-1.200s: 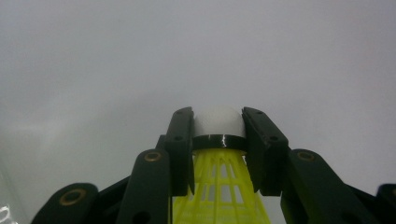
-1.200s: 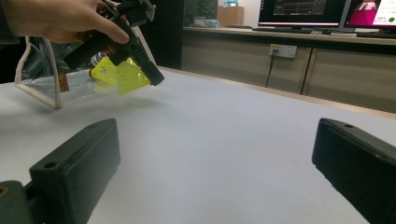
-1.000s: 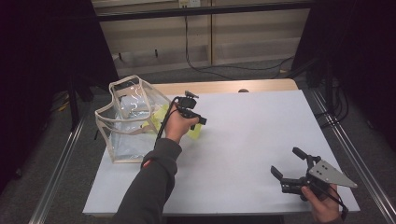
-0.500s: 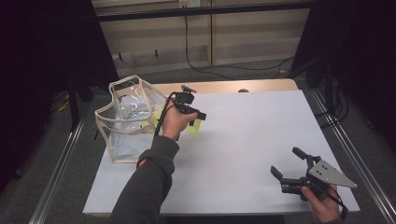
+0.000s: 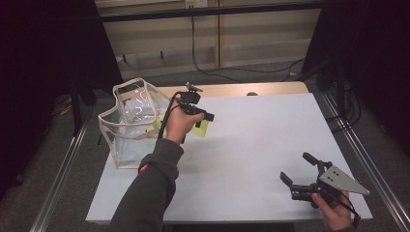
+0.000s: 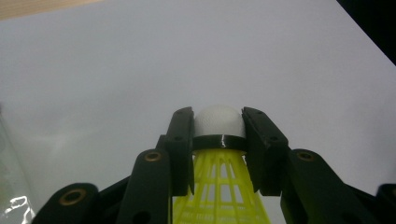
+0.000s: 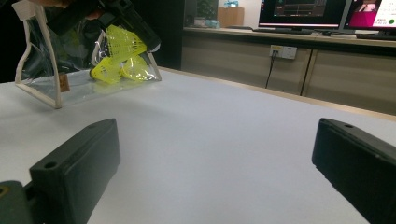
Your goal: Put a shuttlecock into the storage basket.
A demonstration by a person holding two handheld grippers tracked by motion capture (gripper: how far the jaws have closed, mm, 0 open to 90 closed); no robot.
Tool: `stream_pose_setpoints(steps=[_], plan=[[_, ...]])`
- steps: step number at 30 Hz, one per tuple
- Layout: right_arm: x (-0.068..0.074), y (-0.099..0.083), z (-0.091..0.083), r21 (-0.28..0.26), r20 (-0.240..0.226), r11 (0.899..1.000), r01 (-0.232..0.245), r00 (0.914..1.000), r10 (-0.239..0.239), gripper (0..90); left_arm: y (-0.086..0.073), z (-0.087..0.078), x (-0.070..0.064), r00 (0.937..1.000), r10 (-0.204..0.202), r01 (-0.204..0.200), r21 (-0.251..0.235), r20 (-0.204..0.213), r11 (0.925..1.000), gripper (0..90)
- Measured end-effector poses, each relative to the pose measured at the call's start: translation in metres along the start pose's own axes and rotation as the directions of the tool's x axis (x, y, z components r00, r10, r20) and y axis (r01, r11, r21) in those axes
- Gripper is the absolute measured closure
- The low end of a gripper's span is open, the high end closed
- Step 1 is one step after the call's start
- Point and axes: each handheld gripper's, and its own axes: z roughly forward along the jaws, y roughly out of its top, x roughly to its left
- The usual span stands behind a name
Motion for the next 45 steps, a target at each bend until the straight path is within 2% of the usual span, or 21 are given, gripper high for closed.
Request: stream_pose_setpoints(steps=[18,45], plan=[[0.000,0.000,0.000,0.001,-0.001,1.000,0.003,1.0000,-0.003,1.0,0.006,-0.021,-0.001,0.9999,-0.011,0.011,-0.031,0.006,0.9994,64.9],[-0.001,-0.001,0.002,0.005,-0.001,1.000,0.005,1.0000,-0.005,1.0,0.016,-0.043,-0.004,1.0000,0.006,-0.006,-0.049,-0.005,0.9988,64.9]])
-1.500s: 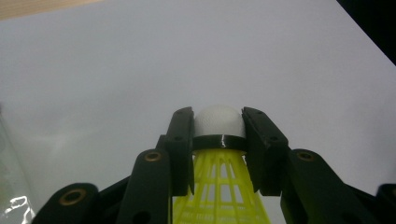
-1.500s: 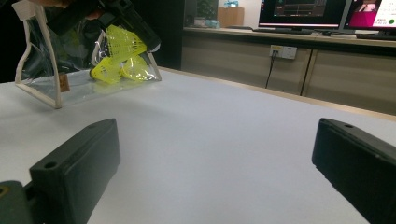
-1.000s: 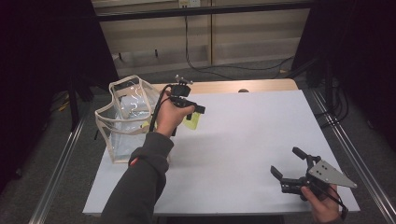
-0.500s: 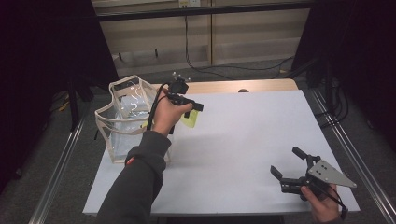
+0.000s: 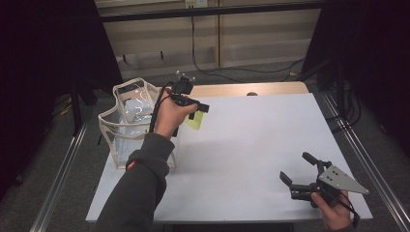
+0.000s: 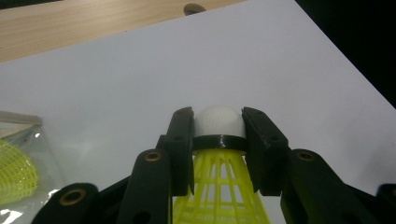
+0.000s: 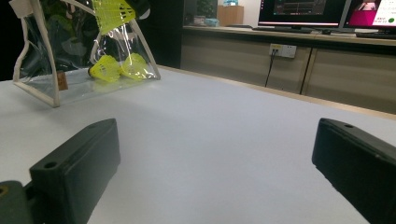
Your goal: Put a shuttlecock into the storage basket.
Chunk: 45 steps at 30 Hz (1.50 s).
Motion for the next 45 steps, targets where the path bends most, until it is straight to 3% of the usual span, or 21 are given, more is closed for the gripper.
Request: stream_pose_setpoints(steps=[45], plan=[[0.000,0.000,0.000,0.002,-0.001,1.000,0.005,1.0000,-0.005,1.0,0.022,-0.039,-0.003,1.0000,-0.003,0.003,-0.043,-0.007,0.9991,64.9]])
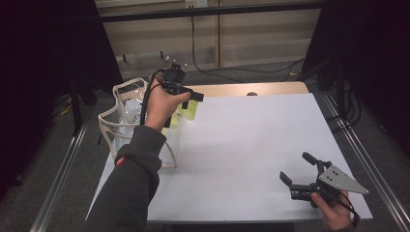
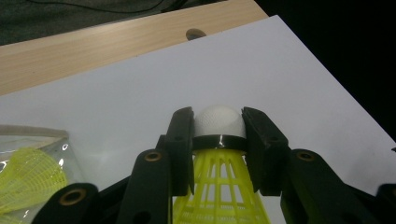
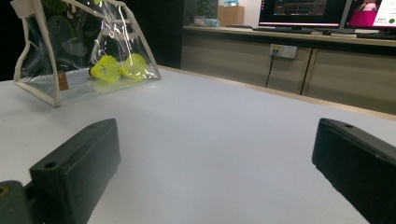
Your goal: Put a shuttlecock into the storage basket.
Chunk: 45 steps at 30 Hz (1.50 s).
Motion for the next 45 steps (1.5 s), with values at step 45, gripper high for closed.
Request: stream_pose_setpoints(steps=[45], plan=[[0.001,0.000,0.000,-0.005,0.000,1.000,-0.005,1.0000,0.005,1.1,0.006,-0.034,0.011,0.9997,-0.004,0.004,-0.015,-0.024,0.9999,65.0]])
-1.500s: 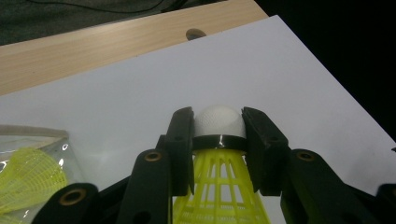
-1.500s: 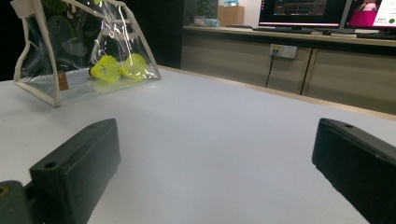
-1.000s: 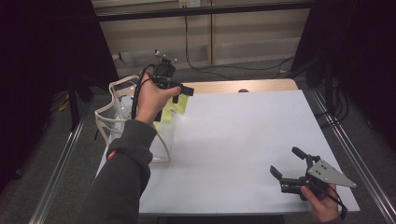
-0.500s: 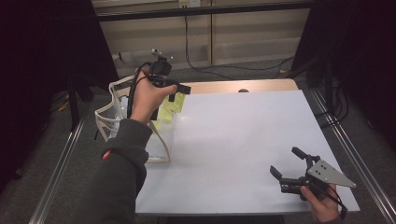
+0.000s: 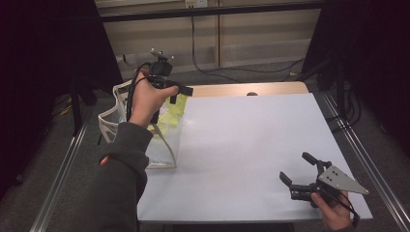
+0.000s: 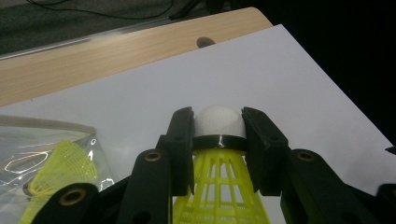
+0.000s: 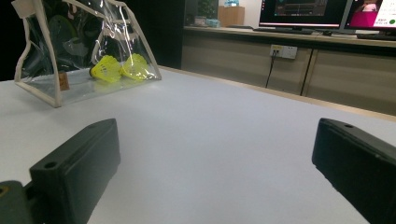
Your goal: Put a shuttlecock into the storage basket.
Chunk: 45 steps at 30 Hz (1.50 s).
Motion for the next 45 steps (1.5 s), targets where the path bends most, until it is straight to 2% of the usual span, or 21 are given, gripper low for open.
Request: stream_pose_setpoints(steps=[45], plan=[[0.000,0.000,0.000,-0.001,0.002,1.000,0.001,1.0000,-0.001,1.1,0.004,-0.036,0.014,0.9992,-0.007,0.006,-0.016,-0.038,0.9998,65.0]])
